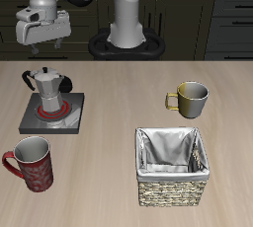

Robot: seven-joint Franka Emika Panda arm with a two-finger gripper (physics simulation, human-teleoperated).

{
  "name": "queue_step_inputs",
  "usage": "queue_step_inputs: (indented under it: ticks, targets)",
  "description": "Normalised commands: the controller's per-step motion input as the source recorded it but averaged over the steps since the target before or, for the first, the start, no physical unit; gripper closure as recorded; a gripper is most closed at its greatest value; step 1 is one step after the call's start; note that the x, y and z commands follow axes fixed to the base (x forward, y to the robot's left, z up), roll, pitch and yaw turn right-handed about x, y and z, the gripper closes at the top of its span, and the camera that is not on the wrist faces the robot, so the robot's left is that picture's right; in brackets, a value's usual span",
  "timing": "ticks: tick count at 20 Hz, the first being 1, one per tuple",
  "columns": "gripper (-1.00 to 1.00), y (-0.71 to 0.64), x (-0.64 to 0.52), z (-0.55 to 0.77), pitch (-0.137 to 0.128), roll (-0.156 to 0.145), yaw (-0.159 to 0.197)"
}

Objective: Place the moka pot on the stove and turn off the stove

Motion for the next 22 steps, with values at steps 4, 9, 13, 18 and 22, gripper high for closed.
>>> queue_step_inputs:
  ticks: [4, 9, 13, 18, 22]
  targets:
    - [-1.0, 0.05, 0.06, 0.0, -0.008, 0.041, 0.109]
    - [-1.0, 0.04, 0.03, -0.04, 0.01, 0.017, 0.051]
    - [-1.0, 0.05, 0.03, -0.08, 0.004, 0.001, 0.076]
    - [-1.0, 0.17, 0.07, 0.01, -0.009, 0.021, 0.104]
    - [-1.0, -0.02, 0.06, 0.04, -0.013, -0.011, 0.04]
